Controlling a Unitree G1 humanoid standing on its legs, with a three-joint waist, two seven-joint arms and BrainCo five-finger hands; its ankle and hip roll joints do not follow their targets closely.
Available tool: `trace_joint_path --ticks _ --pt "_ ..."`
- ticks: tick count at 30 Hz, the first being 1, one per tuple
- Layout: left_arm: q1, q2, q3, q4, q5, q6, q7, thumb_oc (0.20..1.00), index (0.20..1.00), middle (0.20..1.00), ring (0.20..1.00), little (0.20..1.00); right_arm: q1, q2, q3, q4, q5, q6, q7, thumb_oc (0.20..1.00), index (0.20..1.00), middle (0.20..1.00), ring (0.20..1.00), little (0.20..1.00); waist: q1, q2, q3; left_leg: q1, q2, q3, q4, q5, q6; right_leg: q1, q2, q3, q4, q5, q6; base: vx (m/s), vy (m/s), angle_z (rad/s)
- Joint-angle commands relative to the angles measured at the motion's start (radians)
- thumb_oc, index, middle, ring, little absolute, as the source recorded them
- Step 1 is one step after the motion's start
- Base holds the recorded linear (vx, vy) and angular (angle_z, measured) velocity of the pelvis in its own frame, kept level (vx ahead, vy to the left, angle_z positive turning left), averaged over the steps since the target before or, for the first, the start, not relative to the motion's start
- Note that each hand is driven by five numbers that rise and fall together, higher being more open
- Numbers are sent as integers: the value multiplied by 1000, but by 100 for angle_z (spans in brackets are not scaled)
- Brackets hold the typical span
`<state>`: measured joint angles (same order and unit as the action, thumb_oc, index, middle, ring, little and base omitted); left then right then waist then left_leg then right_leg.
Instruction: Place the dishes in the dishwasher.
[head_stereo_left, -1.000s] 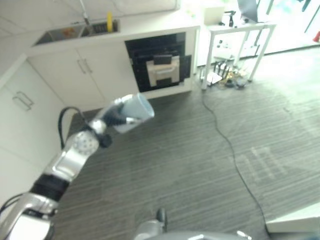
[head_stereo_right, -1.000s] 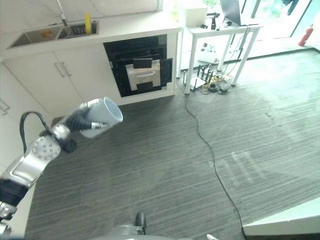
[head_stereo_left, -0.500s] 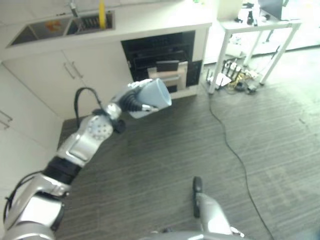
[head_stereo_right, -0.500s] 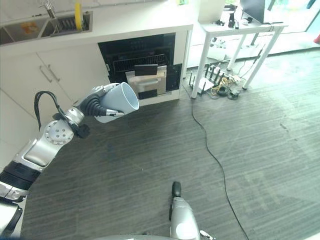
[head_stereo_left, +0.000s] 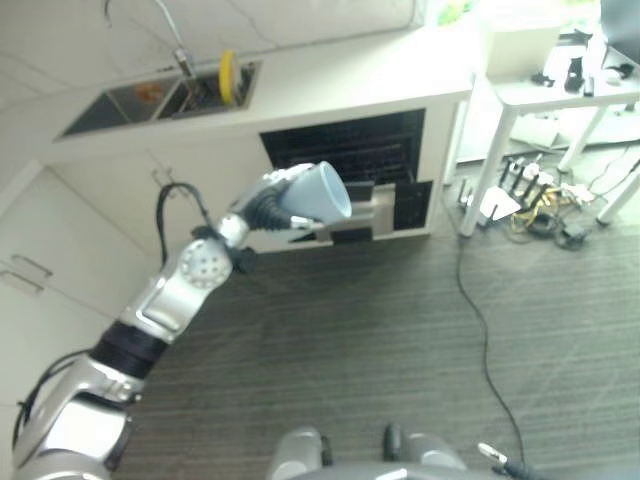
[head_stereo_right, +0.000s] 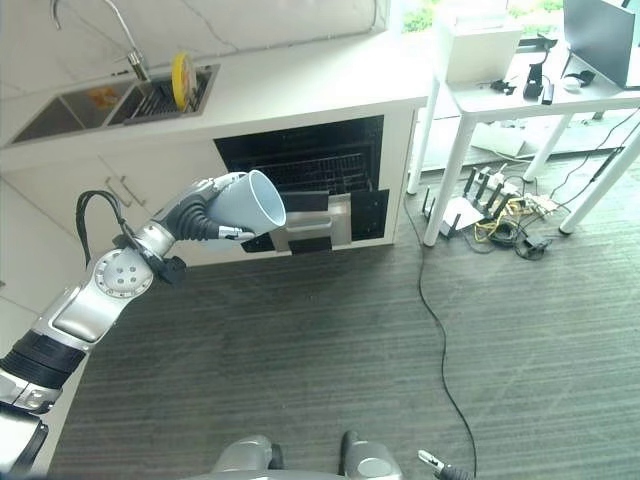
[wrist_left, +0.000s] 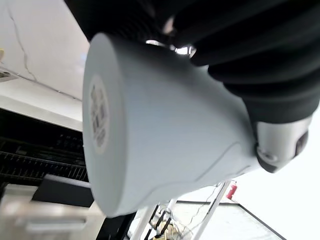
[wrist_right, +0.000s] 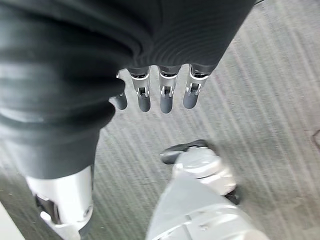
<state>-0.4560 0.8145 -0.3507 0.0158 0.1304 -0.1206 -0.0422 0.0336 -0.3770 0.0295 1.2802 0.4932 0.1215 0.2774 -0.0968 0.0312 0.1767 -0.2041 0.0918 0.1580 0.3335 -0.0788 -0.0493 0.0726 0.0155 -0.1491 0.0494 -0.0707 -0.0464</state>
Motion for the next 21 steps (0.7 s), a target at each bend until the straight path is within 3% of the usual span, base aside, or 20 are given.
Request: trace_joint_path --ticks 1,2,5,11,14,15,17,20,21 --pt "-27 35 92 -11 -44 -36 48 200 200 200 200 200 24 -29 10 15 3 0 17 1000 1000 1000 1000 1000 -18 28 -10 134 40 -40 -234 129 -28 14 -59 37 48 -63 133 434 320 -54" --pt "-23 30 101 -19 -43 -43 33 200 200 200 200 200 33 -29 7 23 12 -9 15 1000 1000 1000 1000 1000 -15 32 -14 149 59 -9 -282 128 -33 35 -80 5 38 -72 147 379 304 -58" --pt "-27 20 100 -31 -30 -29 20 200 200 200 200 200 45 -16 5 21 24 -18 4 1000 1000 1000 1000 1000 -14 37 -23 177 53 8 -311 120 -32 31 -105 -28 52 -75 162 249 226 -36" --pt "-64 1 66 -3 16 -17 36 200 200 200 200 200 61 21 5 0 15 -20 -8 1000 1000 1000 1000 1000 -15 43 -30 229 -34 -17 -327 54 24 -21 -148 -19 148 -88 198 203 242 0" --pt "-86 -14 39 6 38 -8 31 200 200 200 200 200 61 39 17 -23 28 -23 -23 1000 1000 1000 1000 1000 -13 49 -24 222 -62 0 -302 21 65 -75 -143 -25 305 -104 200 123 212 18" --pt "-89 -19 33 10 51 -2 33 200 200 200 200 200 60 46 24 -42 17 -22 -26 1000 1000 1000 1000 1000 -8 50 -15 229 -72 12 -299 7 85 -130 -154 -48 432 -81 212 90 193 8" --pt "-90 -15 35 18 51 0 35 200 200 200 200 200 63 50 32 -53 18 -24 -26 1000 1000 1000 1000 1000 -5 45 -8 240 -81 23 -302 2 92 -171 -161 -62 503 -53 215 133 131 -26" --pt "-106 -15 29 16 45 9 36 200 200 200 200 200 69 50 39 -58 12 -29 -33 1000 1000 1000 1000 1000 -26 26 4 269 -103 20 -309 -14 88 -179 -142 -55 369 -26 216 200 -41 -31" --pt "-117 -15 24 6 47 15 26 200 200 200 200 200 67 50 36 -51 15 -29 -38 1000 1000 1000 1000 1000 -34 9 5 283 -115 11 -311 -34 85 -172 -160 -37 215 3 223 251 -163 21"
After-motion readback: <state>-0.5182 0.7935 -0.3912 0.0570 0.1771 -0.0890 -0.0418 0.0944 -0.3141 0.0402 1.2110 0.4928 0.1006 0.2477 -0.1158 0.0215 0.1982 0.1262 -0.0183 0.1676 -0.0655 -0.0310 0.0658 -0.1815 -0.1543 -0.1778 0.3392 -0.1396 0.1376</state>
